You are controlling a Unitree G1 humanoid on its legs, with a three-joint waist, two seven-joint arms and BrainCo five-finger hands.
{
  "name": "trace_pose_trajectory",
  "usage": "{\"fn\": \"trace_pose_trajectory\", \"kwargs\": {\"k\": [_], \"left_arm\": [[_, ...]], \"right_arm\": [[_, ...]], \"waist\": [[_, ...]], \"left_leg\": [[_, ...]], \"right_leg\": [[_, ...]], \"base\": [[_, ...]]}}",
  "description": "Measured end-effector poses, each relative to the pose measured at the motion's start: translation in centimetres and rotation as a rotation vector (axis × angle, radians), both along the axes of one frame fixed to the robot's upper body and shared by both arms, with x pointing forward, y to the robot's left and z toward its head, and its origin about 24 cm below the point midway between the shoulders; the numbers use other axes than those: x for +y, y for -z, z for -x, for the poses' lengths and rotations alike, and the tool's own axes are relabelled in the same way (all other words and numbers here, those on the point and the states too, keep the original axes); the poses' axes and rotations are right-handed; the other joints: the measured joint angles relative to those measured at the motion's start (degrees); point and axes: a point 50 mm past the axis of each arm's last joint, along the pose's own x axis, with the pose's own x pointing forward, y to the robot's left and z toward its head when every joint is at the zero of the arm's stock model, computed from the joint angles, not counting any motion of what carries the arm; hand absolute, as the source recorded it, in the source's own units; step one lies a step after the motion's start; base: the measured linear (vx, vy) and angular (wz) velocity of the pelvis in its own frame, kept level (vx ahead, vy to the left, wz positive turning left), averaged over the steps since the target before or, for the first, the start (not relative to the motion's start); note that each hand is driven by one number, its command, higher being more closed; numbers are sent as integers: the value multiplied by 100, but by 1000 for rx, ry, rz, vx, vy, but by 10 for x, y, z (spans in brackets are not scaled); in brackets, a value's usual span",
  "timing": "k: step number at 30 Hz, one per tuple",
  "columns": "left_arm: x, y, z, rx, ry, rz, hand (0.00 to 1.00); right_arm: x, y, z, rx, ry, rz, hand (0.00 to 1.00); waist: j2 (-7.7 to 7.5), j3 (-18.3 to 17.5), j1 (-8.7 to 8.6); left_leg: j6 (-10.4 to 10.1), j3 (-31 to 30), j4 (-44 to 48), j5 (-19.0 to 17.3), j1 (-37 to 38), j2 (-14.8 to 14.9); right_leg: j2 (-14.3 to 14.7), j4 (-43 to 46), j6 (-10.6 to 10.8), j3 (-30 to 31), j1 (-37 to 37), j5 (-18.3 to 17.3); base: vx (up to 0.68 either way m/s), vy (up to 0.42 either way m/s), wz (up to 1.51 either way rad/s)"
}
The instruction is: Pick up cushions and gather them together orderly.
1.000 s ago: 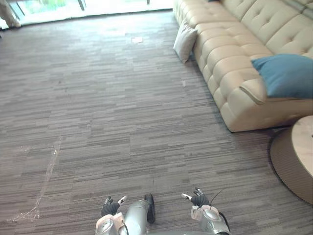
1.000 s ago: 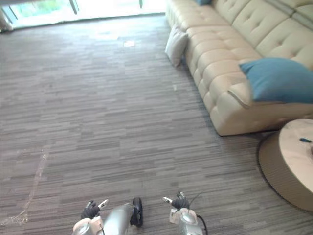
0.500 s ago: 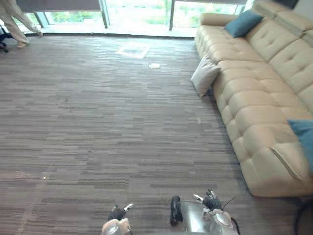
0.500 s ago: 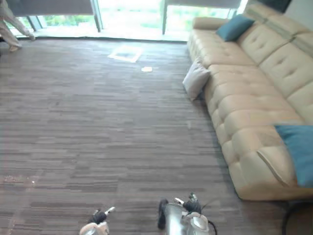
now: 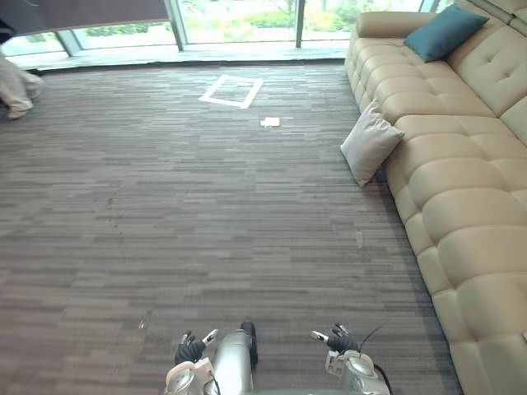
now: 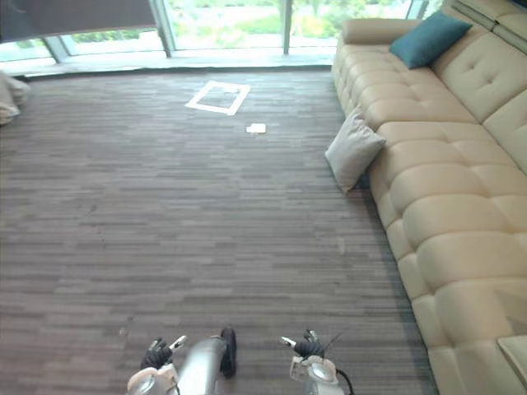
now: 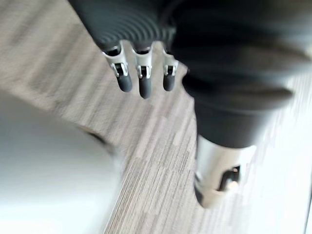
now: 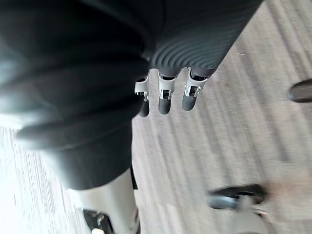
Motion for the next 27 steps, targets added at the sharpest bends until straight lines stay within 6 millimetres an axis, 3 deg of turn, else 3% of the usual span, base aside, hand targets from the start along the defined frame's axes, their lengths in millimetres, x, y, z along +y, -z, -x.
{"fn": "trace_pose_trajectory", "kwargs": {"k": [1, 2, 3, 4, 7, 10, 11, 12, 14, 16, 17, 18, 19, 20, 21, 23, 25, 27], "left_arm": [[3, -1, -1, 2, 8, -12, 0], [3, 0, 0, 11, 17, -15, 0], [2, 2, 2, 24, 30, -14, 0], [-3, 4, 2, 37, 54, -5, 0], [-7, 6, -1, 59, 70, 9, 0], [-12, 6, -6, 57, 79, 11, 0], [-16, 5, -10, 52, 99, 15, 0], [-20, 5, -12, 50, 104, 23, 0], [-28, 7, -11, 62, 135, 37, 0], [-32, 8, -10, 63, 156, 39, 0], [-36, 8, -10, 65, 162, 51, 0], [-41, 9, -8, 64, 153, 70, 0], [-41, 9, -7, 66, 147, 73, 0], [-39, 10, -6, 70, 131, 76, 0], [-35, 10, -4, 74, 118, 71, 0], [-27, 6, -8, 46, 123, 49, 0], [-15, 2, -7, 21, 116, 11, 0], [-15, 1, -4, 7, 90, 15, 0]], "right_arm": [[0, 0, 1, 3, 0, 0, 0], [0, 0, 1, -1, -6, 2, 0], [-1, -1, -1, -10, -10, 7, 0], [-3, -2, 1, -22, -15, 16, 0], [-4, 1, 11, 1, -14, 16, 0], [-6, -7, 2, -57, -7, 25, 0], [-10, -10, -2, -81, 10, 32, 0], [-12, -10, -1, -83, 22, 32, 0], [-15, -10, 0, -83, 36, 35, 0], [-13, -8, 3, -66, 25, 32, 0], [-18, -9, 0, -71, 20, 45, 0], [-21, -10, -4, -78, 10, 55, 0], [-20, -11, -6, -82, 2, 56, 0], [-16, -12, -10, -87, -21, 52, 0], [-11, -12, -12, -83, -34, 43, 0], [1, -5, -7, -34, -53, 14, 0], [12, -5, -9, -32, -84, -3, 0], [13, -11, -21, -68, -90, -1, 0]], "waist": [[-126, 7, 17], [-160, -2, 20], [-124, 16, 4], [-47, 62, -34], [31, 105, -117], [90, 181, -336], [90, 206, -332], [76, 211, -357], [26, 205, -447], [20, 144, -573], [160, 106, -586], [459, 82, -544], [603, 106, -542], [706, 178, -525], [774, 236, -475], [633, 357, -302], [392, 285, -166], [359, 273, -64]], "left_leg": [[194, 186, 83, -176, 255, -106], [270, 274, 48, -286, 488, -169], [282, 354, -62, -478, 845, -226], [172, 328, -325, -811, 1372, -292], [151, 373, -839, -1008, 2237, -423], [82, 334, -1496, -1161, 3051, -406], [50, 332, -1630, -1244, 3315, -387], [39, 345, -1886, -1271, 3613, -410], [40, 132, -2260, -1274, 4110, -529], [39, -340, -1927, -1273, 4262, -562], [10, -517, -1283, -1255, 4086, -372], [-458, -677, 53, -971, 3565, -102], [-798, -813, 948, -478, 3155, 46], [-1093, -884, 2134, 605, 2615, 209], [-1052, -841, 2977, 756, 2193, 390], [-653, -591, 3601, 246, 1502, 519], [-542, -197, 2760, -218, 838, 524], [-534, 21, 973, -343, 458, 504]], "right_leg": [[-149, 756, 214, 204, -219, 149], [-201, 1540, 363, 357, -519, 381], [-183, 2758, 659, 500, -1002, 813], [-140, 4079, 664, 385, -1606, 853], [-93, 5176, 335, -244, -2578, 390], [121, 4481, 61, -1293, -3555, -83], [223, 3711, 21, -1623, -3803, -70], [318, 2603, -98, -1888, -3807, 133], [408, 1305, -250, -2028, -3806, 536], [473, 1386, -1012, -1807, -3753, 1159], [565, 1524, -1040, -1862, -3648, 1033], [770, 1451, -1042, -1930, -3412, 771], [900, 1397, -1062, -1946, -3244, 605], [1084, 1254, -1121, -1826, -2938, 417], [1230, 1092, -1214, -1757, -2586, 261], [1328, 639, -1224, -1481, -1722, 75], [1276, -23, -1162, -1084, -1073, 54], [1219, -447, -958, -633, -612, 113]], "base": [[626, 342, -53], [570, 293, -53], [513, 249, -60], [598, 261, -57], [471, 142, -21], [449, 54, 1], [462, 2, 7], [486, -6, 17], [598, -55, 53], [695, -131, 63], [694, -160, 27], [830, -176, 2], [825, -115, -29], [700, -65, -43], [689, -26, -54], [653, -19, -59], [540, -6, -84], [636, 91, -112]]}}
